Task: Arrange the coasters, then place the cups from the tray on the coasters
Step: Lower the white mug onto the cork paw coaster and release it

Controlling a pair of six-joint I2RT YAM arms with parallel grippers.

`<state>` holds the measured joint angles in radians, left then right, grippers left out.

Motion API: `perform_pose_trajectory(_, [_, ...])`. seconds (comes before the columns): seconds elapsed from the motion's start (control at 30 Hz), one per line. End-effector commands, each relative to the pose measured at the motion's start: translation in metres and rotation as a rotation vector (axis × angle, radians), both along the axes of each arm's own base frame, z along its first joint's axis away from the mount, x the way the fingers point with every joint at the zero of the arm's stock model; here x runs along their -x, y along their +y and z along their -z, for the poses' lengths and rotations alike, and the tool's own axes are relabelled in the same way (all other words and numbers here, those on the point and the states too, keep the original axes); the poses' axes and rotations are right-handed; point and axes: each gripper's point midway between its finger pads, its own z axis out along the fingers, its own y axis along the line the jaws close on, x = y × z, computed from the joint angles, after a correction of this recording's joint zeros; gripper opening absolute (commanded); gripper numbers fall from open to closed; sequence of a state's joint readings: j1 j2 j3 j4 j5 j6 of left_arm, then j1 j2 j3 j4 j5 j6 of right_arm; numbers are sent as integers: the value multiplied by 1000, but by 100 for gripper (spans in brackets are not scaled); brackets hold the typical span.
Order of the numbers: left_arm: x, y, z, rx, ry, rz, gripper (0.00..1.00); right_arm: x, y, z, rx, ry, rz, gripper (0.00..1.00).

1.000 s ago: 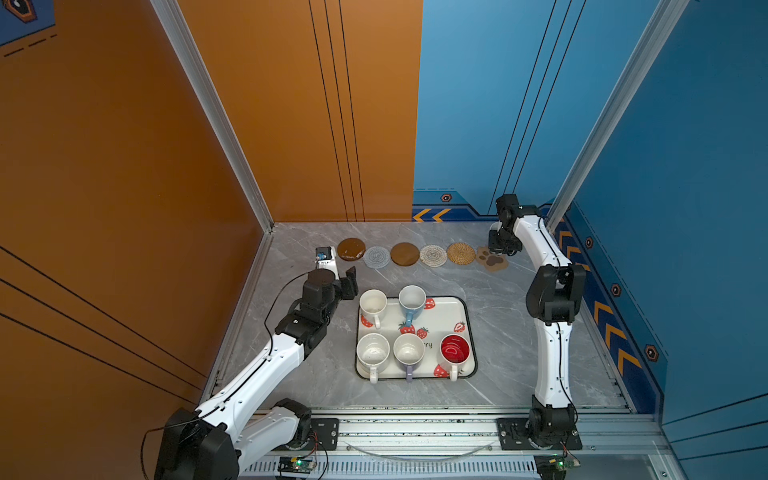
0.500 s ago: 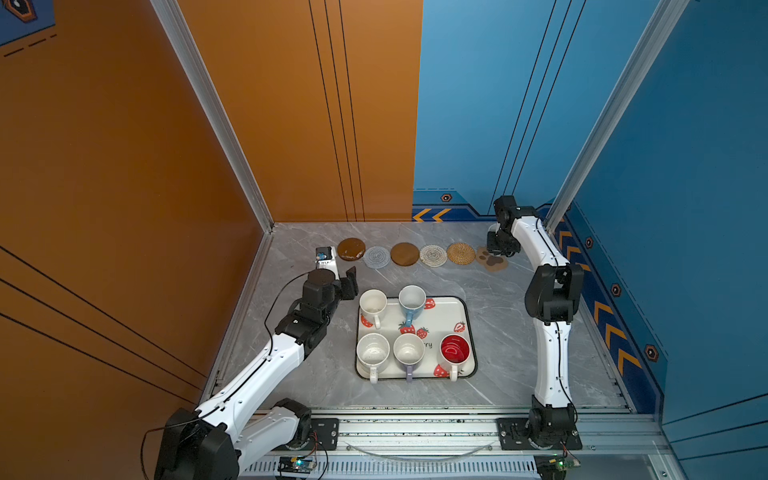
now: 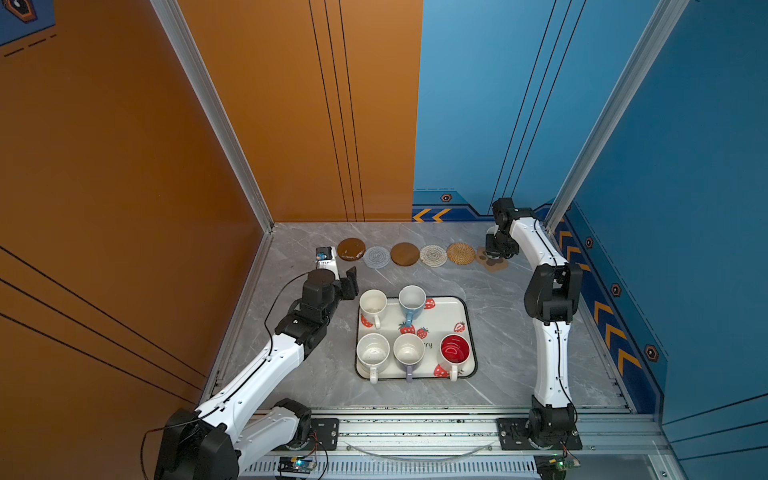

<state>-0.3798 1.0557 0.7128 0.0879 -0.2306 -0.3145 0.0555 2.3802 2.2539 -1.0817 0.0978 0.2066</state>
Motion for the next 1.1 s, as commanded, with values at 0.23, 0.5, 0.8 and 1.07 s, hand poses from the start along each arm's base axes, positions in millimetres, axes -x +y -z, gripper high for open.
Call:
perform_pose_trajectory(0.23, [2,2,-9,23,-29,-4,67,-2,3,10,0,-6,7,0])
perform_pose_trajectory(0.5, [2,2,-9,25,-27,-1,67,-2,4,13,-4,-3,11,0])
perform_pose_trajectory(0.8, [1,4,-7,17,-24,-11,68,0,4,14,-4,0,17,11])
perform_pose_trajectory(1.07, [2,4,-7,17,-25,-12,68,1,7,10,-7,-10,15,38])
